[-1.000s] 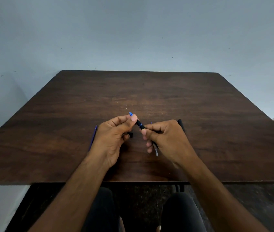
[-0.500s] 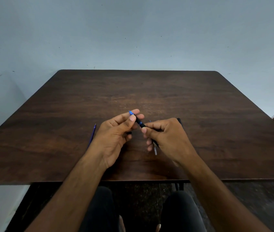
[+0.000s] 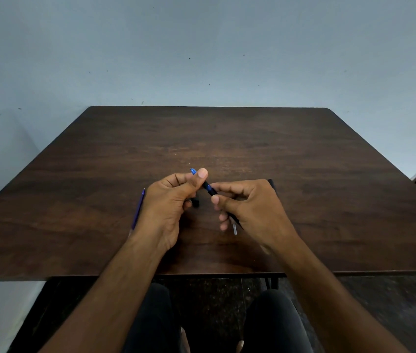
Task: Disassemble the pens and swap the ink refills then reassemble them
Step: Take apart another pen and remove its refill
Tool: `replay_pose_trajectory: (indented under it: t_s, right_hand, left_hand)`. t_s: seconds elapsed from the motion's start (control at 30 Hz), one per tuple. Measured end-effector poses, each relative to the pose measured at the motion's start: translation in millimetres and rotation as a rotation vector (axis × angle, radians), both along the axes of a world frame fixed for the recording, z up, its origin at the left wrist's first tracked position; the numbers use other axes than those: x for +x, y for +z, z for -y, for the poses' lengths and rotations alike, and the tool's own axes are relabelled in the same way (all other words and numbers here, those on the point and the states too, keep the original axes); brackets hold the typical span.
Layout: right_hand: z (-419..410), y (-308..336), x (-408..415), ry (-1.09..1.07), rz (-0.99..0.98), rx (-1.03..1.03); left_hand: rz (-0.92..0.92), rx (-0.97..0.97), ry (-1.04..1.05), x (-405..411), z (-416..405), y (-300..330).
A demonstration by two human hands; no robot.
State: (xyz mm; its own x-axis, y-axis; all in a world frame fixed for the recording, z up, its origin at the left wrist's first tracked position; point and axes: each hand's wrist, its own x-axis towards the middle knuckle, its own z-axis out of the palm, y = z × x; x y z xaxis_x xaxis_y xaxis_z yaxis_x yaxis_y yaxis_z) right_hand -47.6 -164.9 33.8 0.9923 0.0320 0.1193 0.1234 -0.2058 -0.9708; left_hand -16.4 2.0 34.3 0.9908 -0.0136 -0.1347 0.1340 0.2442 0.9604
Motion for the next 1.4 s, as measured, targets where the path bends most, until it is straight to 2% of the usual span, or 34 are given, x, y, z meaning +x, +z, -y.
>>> replay_pose_trajectory:
  t_s: [0.33,0.57,0.67,0.73,0.9,1.07,1.4]
  right_hand:
    - [0.4,-0.7,0.7,-0.019,-0.037,0.056]
    - [2.3,-1.2,0.9,-0.02,-0.065,0.062]
    - [4.2,-1.5,-0.6,-0.028,-0.072,0.048]
    - [5.3,-1.9,-0.3,-0.039,-0.078,0.047]
    - [2.5,-2.3,2.4,-0.077,-0.085,0.055]
    - [-0.3,-3.8,2.4,-0.089,-0.093,0.039]
    - [2.0,1.4,-2.0,-0.086,-0.108,0.012]
  left_hand:
    - [0.015,-0.043,0.04,1.5,-0.8,5.7]
    - [0.031,-0.128,0.236,8.9,-6.6,9.2]
    - [0.049,-0.102,0.241,9.9,-14.6,6.6]
    - [0.048,0.009,0.21,7.6,-19.0,4.8]
    - [0.113,0.464,0.17,1.7,-22.6,-0.4]
    - [0.094,0.856,0.08,-2.7,-18.5,-2.5]
    - [0.067,1.133,0.078,-0.6,-8.8,-5.9]
